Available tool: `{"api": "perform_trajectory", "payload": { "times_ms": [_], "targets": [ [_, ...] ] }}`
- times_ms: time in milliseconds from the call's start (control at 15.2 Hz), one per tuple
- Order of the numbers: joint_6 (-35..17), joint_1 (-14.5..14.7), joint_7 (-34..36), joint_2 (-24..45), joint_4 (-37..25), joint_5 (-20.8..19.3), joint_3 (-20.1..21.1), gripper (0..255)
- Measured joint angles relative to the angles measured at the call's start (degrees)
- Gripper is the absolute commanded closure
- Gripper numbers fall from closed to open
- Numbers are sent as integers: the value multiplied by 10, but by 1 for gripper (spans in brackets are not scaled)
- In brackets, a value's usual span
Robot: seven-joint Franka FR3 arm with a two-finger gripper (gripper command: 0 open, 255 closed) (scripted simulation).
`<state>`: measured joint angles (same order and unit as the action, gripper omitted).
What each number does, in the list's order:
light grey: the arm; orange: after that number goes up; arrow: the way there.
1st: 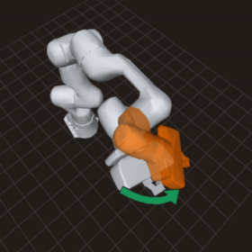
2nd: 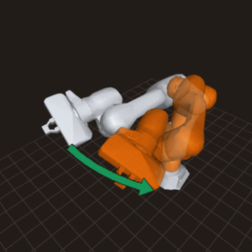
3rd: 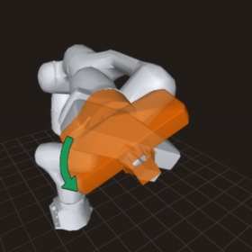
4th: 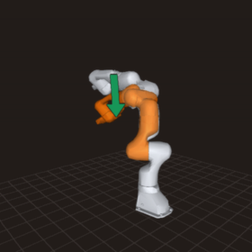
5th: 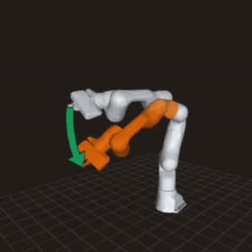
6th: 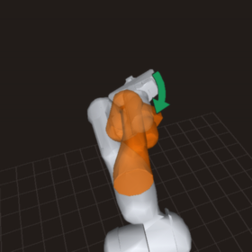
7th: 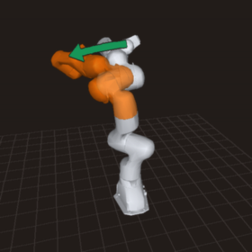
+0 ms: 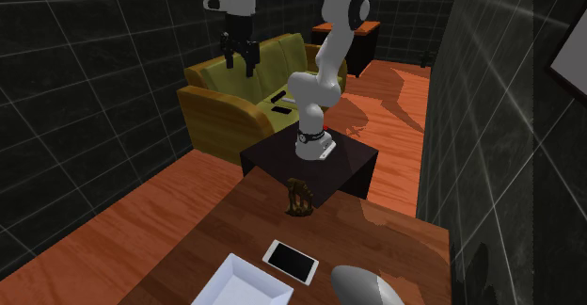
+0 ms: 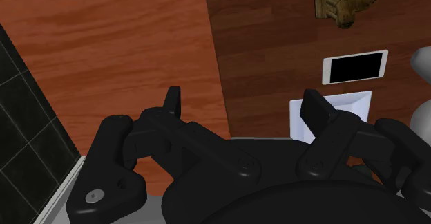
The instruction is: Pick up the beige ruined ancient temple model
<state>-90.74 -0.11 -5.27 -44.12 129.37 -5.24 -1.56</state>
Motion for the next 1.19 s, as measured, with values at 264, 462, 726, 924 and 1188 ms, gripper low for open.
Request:
{"api": "perform_trajectory", "payload": {
  "times_ms": [264, 462, 726, 924, 1188],
  "targets": [
    [-29, 4, 19, -17, 45, 9, 14, 0],
    [-72, 12, 46, -30, 101, 22, 34, 0],
    [-125, 25, 84, -46, 168, 43, 66, 0],
    [-172, 37, 114, -43, 210, 61, 92, 0],
    [-248, 56, 157, -28, 269, 87, 133, 0]
  ]
}}
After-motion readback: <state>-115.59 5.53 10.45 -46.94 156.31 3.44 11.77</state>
